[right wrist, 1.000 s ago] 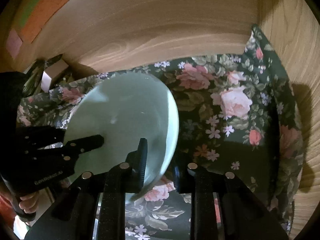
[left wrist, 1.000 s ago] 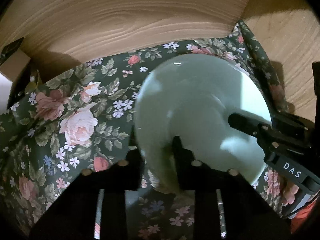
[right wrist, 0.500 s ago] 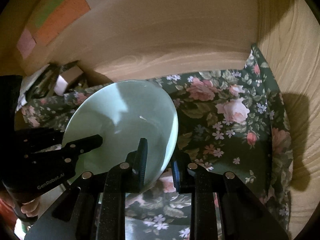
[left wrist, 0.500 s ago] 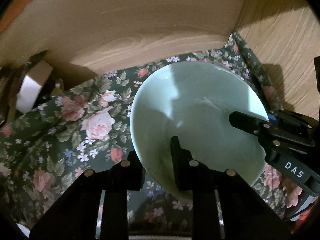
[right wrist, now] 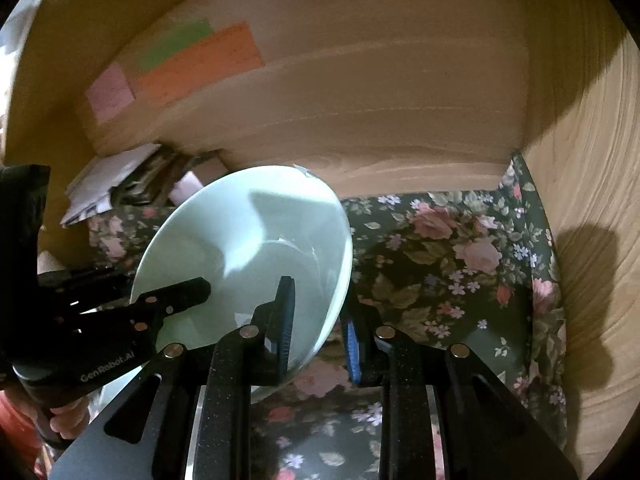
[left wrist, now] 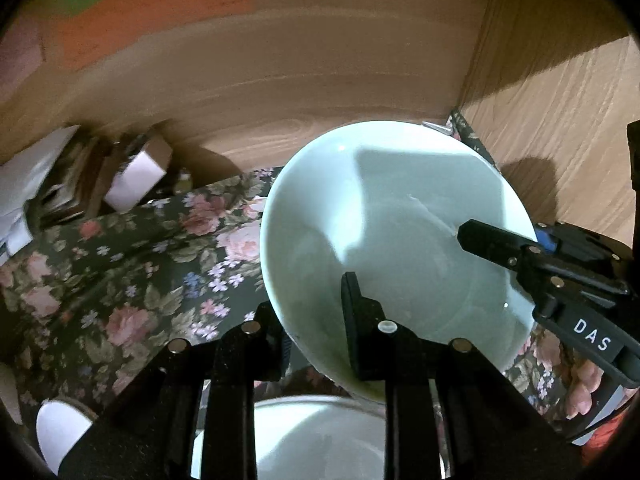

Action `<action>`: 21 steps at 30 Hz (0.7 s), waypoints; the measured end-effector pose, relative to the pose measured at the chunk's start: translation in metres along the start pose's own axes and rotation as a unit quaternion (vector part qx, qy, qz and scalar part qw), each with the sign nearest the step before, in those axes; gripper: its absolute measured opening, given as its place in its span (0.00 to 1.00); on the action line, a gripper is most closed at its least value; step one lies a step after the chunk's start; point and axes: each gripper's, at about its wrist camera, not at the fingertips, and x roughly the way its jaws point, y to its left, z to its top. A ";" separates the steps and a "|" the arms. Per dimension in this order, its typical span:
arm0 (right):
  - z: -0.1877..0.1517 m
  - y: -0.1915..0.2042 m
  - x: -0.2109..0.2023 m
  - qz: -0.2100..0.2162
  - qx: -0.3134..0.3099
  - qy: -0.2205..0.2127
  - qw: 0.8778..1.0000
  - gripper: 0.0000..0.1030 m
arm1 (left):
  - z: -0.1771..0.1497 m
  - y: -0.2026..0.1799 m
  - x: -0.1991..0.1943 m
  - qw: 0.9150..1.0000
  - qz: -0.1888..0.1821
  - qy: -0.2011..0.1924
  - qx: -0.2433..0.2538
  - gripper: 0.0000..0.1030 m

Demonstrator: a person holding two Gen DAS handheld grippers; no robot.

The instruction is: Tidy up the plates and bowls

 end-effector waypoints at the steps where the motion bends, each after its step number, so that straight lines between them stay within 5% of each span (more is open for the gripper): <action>1: 0.000 0.003 -0.002 0.002 -0.002 -0.002 1.000 0.20 | -0.002 0.001 -0.004 1.000 0.001 -0.002 -0.002 0.21; 21: -0.017 0.082 -0.030 0.043 -0.056 -0.023 0.997 0.20 | -0.056 0.045 -0.085 0.997 0.032 -0.050 -0.045 0.21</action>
